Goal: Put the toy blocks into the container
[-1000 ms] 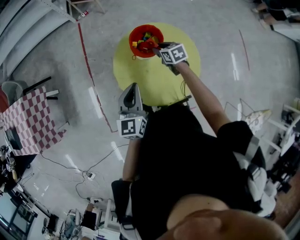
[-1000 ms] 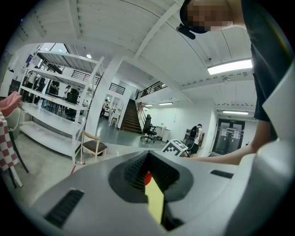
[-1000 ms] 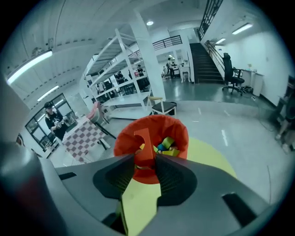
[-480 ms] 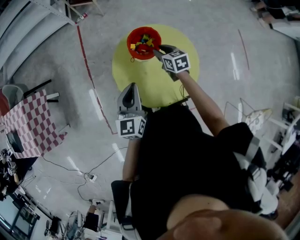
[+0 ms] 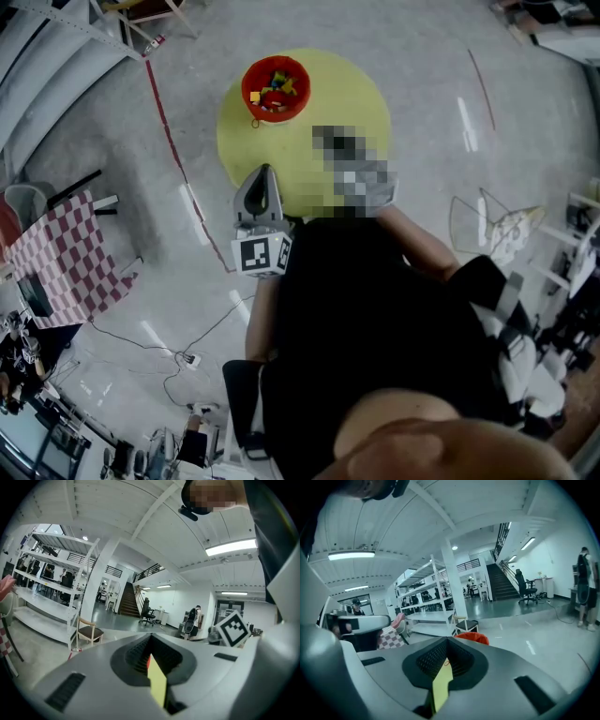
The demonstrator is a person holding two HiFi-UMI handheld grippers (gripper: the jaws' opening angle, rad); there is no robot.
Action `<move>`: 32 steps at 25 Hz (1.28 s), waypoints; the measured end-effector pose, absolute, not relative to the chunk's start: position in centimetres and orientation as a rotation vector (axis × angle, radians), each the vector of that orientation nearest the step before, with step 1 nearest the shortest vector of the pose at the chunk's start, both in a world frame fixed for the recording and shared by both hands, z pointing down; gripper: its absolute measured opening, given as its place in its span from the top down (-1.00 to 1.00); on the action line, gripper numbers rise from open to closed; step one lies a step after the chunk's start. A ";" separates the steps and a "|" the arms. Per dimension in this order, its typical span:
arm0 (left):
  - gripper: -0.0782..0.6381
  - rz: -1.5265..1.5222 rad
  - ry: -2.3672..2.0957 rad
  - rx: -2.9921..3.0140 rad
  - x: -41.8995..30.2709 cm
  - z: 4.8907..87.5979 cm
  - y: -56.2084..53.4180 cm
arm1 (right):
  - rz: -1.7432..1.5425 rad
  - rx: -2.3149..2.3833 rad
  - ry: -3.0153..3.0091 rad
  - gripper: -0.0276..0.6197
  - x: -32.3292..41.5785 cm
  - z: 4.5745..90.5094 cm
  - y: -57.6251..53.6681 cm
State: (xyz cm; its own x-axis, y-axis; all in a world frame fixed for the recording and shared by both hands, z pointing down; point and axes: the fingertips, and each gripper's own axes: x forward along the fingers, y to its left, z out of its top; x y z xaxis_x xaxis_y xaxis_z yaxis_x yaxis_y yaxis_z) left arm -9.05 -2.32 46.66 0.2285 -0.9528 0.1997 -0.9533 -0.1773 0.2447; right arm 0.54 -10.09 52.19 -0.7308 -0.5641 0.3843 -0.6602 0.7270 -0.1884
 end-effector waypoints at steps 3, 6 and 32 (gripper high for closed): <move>0.80 0.014 -1.770 2.202 -8.8 46.7 -2.3 | 0.420 0.942 -2.687 0.92 1.0 50.8 -7.5; 0.80 0.021 -1.772 2.208 -8.7 46.8 -2.4 | 0.397 0.926 -2.703 0.92 1.2 50.4 -6.4; 0.80 0.017 -1.772 2.226 -7.9 46.5 -2.7 | 0.390 0.863 -2.693 0.92 1.0 49.7 -5.4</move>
State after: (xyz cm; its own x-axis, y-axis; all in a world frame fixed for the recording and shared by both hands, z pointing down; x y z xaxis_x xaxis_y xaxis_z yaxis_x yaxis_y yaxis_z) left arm -7.86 -2.69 46.52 0.2410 -0.9515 0.1912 -0.9550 -0.1974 0.2215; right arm 1.03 -5.35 49.72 -0.7800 -0.5202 0.3478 -0.5975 0.7842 -0.1672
